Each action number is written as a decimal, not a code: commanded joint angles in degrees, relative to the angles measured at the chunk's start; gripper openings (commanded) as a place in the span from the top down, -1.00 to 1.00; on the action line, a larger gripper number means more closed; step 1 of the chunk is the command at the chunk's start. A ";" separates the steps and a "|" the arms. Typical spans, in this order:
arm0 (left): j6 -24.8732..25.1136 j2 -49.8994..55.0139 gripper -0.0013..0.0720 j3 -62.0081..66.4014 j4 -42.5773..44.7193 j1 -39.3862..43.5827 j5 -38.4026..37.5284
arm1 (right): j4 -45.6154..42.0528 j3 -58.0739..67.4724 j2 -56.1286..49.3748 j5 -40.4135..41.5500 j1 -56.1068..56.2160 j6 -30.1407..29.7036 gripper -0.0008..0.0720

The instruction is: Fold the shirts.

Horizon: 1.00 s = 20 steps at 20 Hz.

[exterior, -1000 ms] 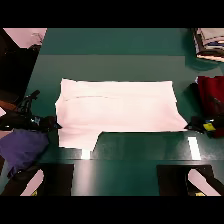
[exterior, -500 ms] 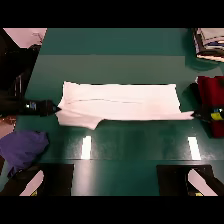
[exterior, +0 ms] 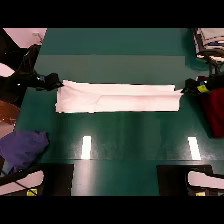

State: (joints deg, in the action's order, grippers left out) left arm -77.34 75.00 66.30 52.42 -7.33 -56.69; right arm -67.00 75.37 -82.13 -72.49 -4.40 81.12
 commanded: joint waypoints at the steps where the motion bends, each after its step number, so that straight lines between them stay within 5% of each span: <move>1: 1.33 6.99 0.89 4.09 -3.26 -0.02 7.13 | 0.46 8.17 -8.46 0.92 1.07 3.93 0.94; 2: 1.25 7.69 0.89 4.17 -4.44 -0.04 9.42 | 3.10 10.16 -10.69 1.31 1.07 4.39 0.94; 3: 1.22 8.00 0.52 4.17 -4.92 -0.04 11.10 | 6.64 11.85 -12.81 2.62 0.79 4.35 0.89; 4: 1.22 8.09 -0.35 4.17 -5.05 -0.04 12.02 | 10.54 13.14 -14.56 4.52 0.28 4.35 0.38; 5: 0.70 8.09 -0.81 4.20 -5.22 -0.04 12.39 | 14.36 14.32 -16.06 5.79 -0.22 4.33 -0.28; 6: 0.74 8.09 -0.80 4.52 -5.35 -0.20 11.54 | 18.01 15.58 -17.38 5.90 -0.87 3.96 -0.55; 9: 0.98 8.07 -0.80 6.86 -5.29 -0.20 2.71 | 20.26 16.96 -17.90 0.02 -3.34 -2.12 -0.55; 10: 1.33 8.07 -0.57 7.30 -5.29 -0.15 -0.52 | 20.24 16.96 -17.90 -3.23 -4.39 -3.87 -0.55; 12: 1.44 8.09 0.59 7.30 -5.29 -0.15 -5.70 | 17.55 16.72 -17.94 -9.18 -7.17 -5.18 -0.55; 13: 2.62 8.09 0.89 7.30 -5.33 -0.15 -7.56 | 15.82 16.20 -17.94 -11.08 -8.46 -5.38 -0.55; 20: 2.82 8.35 0.89 7.30 -4.66 7.04 -6.56 | 15.02 6.91 -21.00 -10.36 -13.31 -9.20 -0.55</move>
State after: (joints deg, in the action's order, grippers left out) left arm -74.74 83.18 73.54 47.46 -3.42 -63.90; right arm -51.77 85.17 -101.36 -82.15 -16.34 74.19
